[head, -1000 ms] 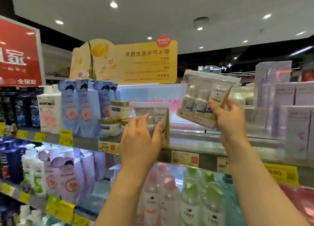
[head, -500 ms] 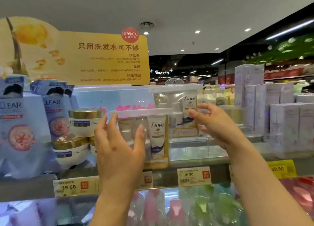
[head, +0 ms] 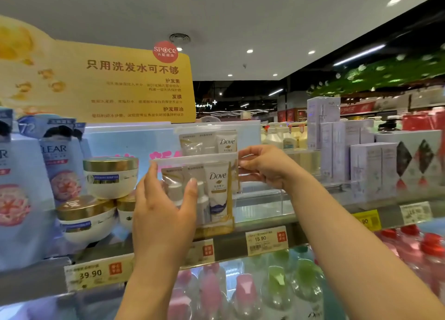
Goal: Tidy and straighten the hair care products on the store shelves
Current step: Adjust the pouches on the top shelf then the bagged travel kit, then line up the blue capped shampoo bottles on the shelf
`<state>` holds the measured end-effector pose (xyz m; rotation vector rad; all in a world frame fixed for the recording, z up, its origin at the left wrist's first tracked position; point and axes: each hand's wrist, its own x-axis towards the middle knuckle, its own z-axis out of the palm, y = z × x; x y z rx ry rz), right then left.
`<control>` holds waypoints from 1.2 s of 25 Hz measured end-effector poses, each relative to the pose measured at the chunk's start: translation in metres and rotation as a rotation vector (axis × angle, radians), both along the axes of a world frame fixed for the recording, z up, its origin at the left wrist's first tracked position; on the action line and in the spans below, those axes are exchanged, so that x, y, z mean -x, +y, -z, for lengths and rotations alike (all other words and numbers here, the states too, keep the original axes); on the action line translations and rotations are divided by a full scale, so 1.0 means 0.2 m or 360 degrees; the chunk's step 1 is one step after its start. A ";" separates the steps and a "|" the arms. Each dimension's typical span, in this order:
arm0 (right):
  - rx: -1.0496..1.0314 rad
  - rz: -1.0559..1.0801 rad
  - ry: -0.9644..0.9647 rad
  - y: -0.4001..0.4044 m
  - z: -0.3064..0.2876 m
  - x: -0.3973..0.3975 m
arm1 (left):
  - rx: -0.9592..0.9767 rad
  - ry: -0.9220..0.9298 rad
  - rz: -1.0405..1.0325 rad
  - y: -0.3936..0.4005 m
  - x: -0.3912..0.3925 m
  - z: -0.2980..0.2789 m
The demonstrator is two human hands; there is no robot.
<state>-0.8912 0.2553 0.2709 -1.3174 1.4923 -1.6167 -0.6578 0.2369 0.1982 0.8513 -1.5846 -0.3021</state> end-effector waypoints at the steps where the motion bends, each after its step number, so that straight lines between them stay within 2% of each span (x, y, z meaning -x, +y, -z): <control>1: -0.0023 -0.0046 -0.0022 -0.03 -0.01 -0.02 | 0.0002 0.0000 0.0004 0.00 0.00 0.00; 8: -0.0124 -0.0236 -0.0052 -0.08 -0.02 -0.07 | 0.0009 0.0085 -0.0002 0.07 0.06 0.03; 11: -0.0060 -0.0125 0.0008 0.00 -0.02 -0.05 | 0.0190 0.0086 0.0011 0.15 0.15 0.04; 14: 0.0093 0.0051 0.0108 0.21 0.00 0.03 | 0.0349 0.0066 0.0160 0.27 0.31 0.05; 17: 0.0230 0.0170 0.0151 0.51 0.03 0.14 | 0.0412 0.0044 0.0442 0.42 0.53 0.06; 21: 0.0241 0.0195 0.0109 1.03 0.15 0.35 | 0.0306 0.0025 0.0841 0.69 0.88 0.05; 25: 0.0325 0.0502 -0.0019 1.65 0.32 0.66 | 0.0278 0.0007 0.1217 1.09 1.30 0.05; 30: 0.0394 0.0893 -0.0199 2.37 0.50 1.01 | -0.0034 0.0016 0.1840 1.68 1.83 0.11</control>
